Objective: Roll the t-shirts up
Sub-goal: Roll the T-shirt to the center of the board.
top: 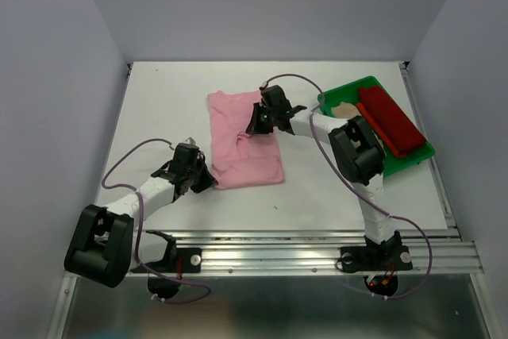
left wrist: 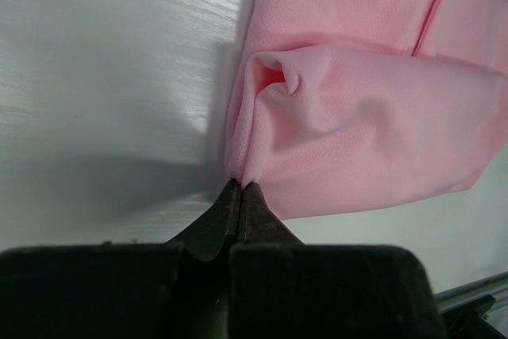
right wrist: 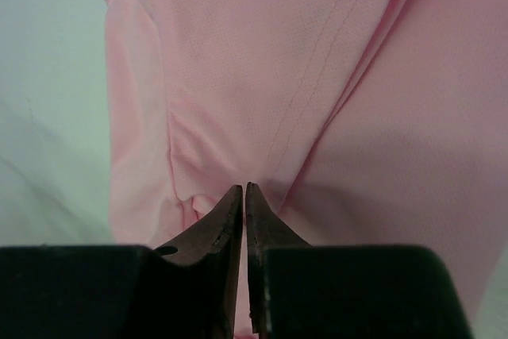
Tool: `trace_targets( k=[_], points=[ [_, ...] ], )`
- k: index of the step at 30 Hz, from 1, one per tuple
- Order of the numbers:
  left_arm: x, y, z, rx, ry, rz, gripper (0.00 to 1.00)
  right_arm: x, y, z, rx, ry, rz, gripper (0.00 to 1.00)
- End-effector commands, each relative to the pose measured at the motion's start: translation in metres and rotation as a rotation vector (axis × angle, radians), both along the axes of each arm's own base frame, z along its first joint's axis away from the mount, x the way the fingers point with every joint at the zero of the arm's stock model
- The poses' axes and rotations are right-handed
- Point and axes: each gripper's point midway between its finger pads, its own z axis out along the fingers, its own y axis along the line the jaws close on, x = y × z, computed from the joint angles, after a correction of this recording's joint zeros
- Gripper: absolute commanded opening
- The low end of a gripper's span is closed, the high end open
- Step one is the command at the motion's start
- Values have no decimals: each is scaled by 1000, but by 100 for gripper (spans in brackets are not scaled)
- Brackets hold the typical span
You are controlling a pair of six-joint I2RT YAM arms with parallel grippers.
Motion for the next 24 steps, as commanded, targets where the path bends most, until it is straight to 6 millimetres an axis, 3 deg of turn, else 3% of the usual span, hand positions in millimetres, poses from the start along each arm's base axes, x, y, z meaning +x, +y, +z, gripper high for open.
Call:
trace_targets(
  k=[1,3,4,7,8,9,11,12,13,14,16,17,18,21,24],
  points=[
    [1,-2,6,0,-19,-17,0,11,-4,87,40,-177,-26,12],
    [0,-2,6,-1,-18,-16,0,10,-11,103,32,-215,-43,16],
    [1,-2,8,-4,-22,-17,0,9,-16,123,42,-249,-55,17],
    [2,-3,8,-5,-23,-18,0,-2,-27,129,27,-260,-61,18],
    [3,-3,9,-5,-25,-18,0,-7,-31,141,34,-279,-64,17],
    [3,-3,9,-5,-23,-19,0,-17,-39,127,11,-251,-64,17],
    [4,-3,10,-5,-25,-18,0,-30,-48,120,0,-232,-65,17],
    [4,-4,10,-5,-25,-19,0,-38,-53,127,9,-235,-71,17],
    [4,-4,10,-5,-25,-21,0,-51,-62,107,-18,-194,-71,18],
    [4,-3,10,-5,-25,-19,0,-60,-67,113,-6,-194,-75,18],
    [3,-3,10,-5,-23,-20,0,-74,-77,102,-19,-166,-82,22],
    [4,-4,10,-6,-25,-22,0,-87,-87,83,-46,-126,-87,24],
    [4,-4,11,-6,-25,-22,0,-95,-92,86,-39,-122,-96,30],
    [4,-4,12,-7,-28,-20,0,-120,-107,67,-56,-57,-112,45],
    [4,-4,12,-8,-29,-18,0,-141,-117,47,-62,11,-124,51]
  ],
)
